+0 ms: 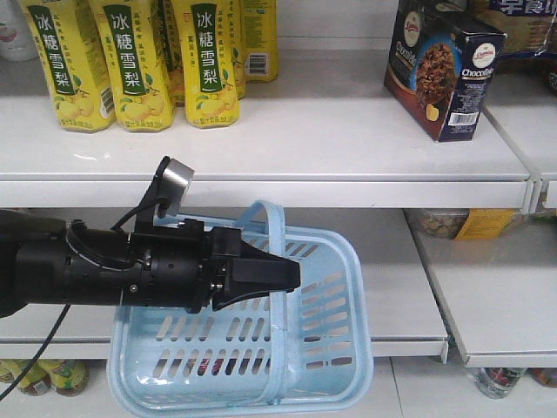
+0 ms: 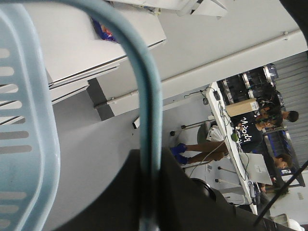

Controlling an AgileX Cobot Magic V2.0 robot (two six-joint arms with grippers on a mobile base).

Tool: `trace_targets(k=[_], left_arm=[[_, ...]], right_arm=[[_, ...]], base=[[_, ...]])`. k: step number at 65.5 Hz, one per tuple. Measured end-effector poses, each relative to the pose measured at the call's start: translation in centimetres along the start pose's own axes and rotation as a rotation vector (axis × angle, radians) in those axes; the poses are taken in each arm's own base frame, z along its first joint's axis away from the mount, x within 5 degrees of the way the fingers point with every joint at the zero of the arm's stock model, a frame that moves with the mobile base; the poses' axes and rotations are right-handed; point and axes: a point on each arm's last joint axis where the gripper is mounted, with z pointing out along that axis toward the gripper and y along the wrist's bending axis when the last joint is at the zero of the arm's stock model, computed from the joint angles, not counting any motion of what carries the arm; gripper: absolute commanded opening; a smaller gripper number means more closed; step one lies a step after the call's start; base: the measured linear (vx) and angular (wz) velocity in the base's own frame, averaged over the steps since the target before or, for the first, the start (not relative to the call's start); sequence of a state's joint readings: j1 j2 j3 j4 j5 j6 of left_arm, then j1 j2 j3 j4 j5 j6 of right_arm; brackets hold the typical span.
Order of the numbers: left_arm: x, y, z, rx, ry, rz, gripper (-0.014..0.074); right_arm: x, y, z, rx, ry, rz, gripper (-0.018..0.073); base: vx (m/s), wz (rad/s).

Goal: Left arm holds basket, right arm returns cookies
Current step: 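Withdraw the right gripper from the shelf, keeping the basket held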

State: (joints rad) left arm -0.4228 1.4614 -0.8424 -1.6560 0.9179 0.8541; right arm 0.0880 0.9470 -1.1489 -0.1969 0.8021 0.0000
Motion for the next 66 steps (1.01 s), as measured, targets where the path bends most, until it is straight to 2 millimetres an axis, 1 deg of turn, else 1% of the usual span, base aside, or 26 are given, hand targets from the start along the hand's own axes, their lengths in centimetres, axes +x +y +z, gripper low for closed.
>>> trace_targets(k=[9, 10, 15, 21, 29, 36, 38, 39, 47, 53, 56, 58, 63, 66], left_arm=[[0.0, 0.0, 0.0, 0.0, 0.0, 0.0, -0.0003], [0.0, 0.0, 0.0, 0.0, 0.0, 0.0, -0.0003], [0.0, 0.0, 0.0, 0.0, 0.0, 0.0, -0.0003], [0.0, 0.0, 0.0, 0.0, 0.0, 0.0, -0.0003], [0.0, 0.0, 0.0, 0.0, 0.0, 0.0, -0.0003], [0.0, 0.0, 0.0, 0.0, 0.0, 0.0, -0.0003], [0.0, 0.0, 0.0, 0.0, 0.0, 0.0, -0.0003], [0.0, 0.0, 0.0, 0.0, 0.0, 0.0, -0.0003], [0.0, 0.0, 0.0, 0.0, 0.0, 0.0, -0.0003], [0.0, 0.0, 0.0, 0.0, 0.0, 0.0, -0.0003], [0.0, 0.0, 0.0, 0.0, 0.0, 0.0, -0.0003], [0.0, 0.0, 0.0, 0.0, 0.0, 0.0, -0.0003], [0.0, 0.0, 0.0, 0.0, 0.0, 0.0, -0.0003], [0.0, 0.0, 0.0, 0.0, 0.0, 0.0, -0.0003]], right_arm=[[0.9, 0.4, -1.8, -0.05, -0.067, 0.057, 0.0587], [1.1, 0.5, -1.7, -0.057, -0.066, 0.063, 0.0587], [2.1, 0.8, -2.8, -0.081, -0.135, 0.082, 0.0587], [4.0, 1.0, -3.6, -0.091, -0.186, 0.096, 0.0587], [7.3, 1.7, -4.2, -0.116, -0.225, 0.13, 0.0587], [10.8, 2.3, -4.1, -0.141, -0.22, 0.15, 0.0587], [12.0, 2.5, -4.3, -0.144, -0.229, 0.145, 0.0587], [12.8, 2.7, -3.9, -0.146, -0.213, 0.141, 0.0587], [16.8, 3.3, -3.9, -0.142, -0.286, 0.121, 0.0587], [18.7, 3.5, -4.0, -0.127, -0.4, 0.128, 0.0587], [19.8, 3.7, -3.4, -0.123, -0.423, 0.132, 0.0587], [20.2, 3.8, -3.3, -0.12, -0.449, 0.134, 0.0587], [21.5, 4.1, -2.4, -0.117, -0.456, 0.136, 0.0587], [22.0, 4.2, -2.0, -0.116, -0.454, 0.136, 0.0587]], base=[[0.0, 0.0], [0.0, 0.0], [0.0, 0.0], [0.0, 0.0], [0.0, 0.0], [0.0, 0.0], [0.0, 0.0], [0.0, 0.0], [0.0, 0.0], [0.0, 0.0], [0.0, 0.0], [0.0, 0.0], [0.0, 0.0], [0.0, 0.0]])
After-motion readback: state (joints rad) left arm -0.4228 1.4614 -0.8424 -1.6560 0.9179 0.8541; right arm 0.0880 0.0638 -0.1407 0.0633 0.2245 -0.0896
